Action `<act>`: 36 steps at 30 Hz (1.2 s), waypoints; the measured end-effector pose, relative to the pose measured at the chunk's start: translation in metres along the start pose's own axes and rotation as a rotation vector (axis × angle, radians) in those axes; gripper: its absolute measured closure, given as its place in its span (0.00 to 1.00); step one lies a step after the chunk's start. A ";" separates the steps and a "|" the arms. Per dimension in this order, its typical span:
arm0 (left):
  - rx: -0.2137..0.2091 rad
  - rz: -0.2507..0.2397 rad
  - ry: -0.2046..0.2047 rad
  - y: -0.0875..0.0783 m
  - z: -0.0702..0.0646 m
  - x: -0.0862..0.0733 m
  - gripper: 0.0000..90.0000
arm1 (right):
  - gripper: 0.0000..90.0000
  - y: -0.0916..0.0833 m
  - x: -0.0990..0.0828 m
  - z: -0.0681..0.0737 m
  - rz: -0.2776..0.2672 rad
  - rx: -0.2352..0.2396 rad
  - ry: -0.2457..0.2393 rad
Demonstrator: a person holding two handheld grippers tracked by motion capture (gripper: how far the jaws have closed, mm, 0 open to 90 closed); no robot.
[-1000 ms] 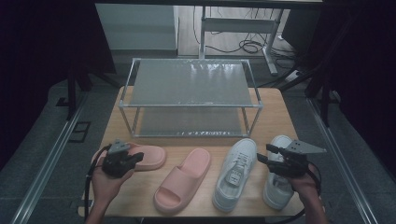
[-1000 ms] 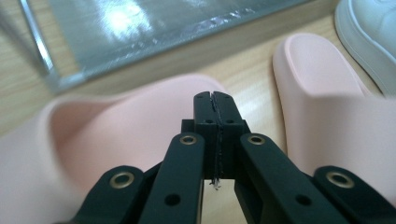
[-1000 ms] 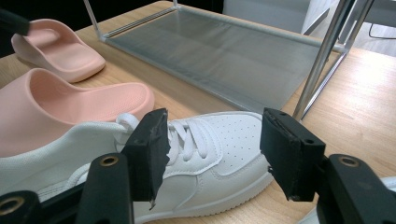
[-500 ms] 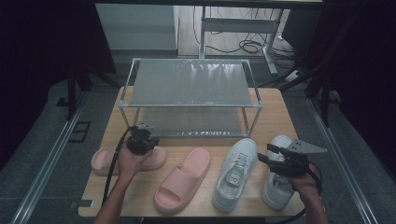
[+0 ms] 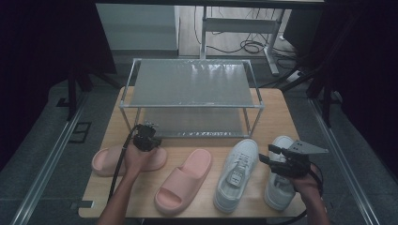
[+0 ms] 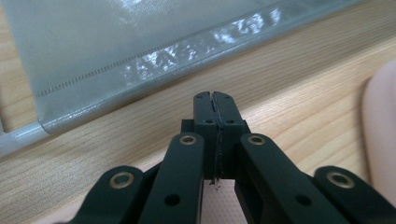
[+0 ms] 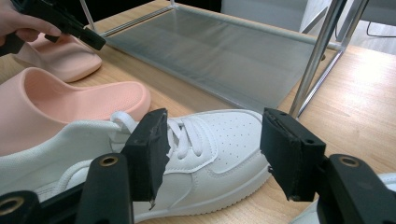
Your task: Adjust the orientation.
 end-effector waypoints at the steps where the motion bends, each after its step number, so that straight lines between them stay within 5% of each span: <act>1: 0.000 0.009 0.005 0.002 0.001 -0.001 1.00 | 0.47 0.000 0.000 0.000 0.000 0.000 -0.001; 14: -0.026 0.000 -0.004 0.000 -0.007 -0.016 1.00 | 0.47 0.000 0.000 0.001 -0.006 -0.005 0.002; 36: -0.088 -0.050 0.058 -0.034 -0.032 -0.080 1.00 | 0.47 0.000 0.001 0.002 -0.002 -0.006 -0.006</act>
Point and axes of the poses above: each handheld gripper's, and its own axes: y roughly forward along the jaws, x roughly out of its top, z roughly to its left, the point moved 8 cm from there along y, roughly forward along the jaws, and after that the axes turned 4 degrees about z, right-handed, at the moved point
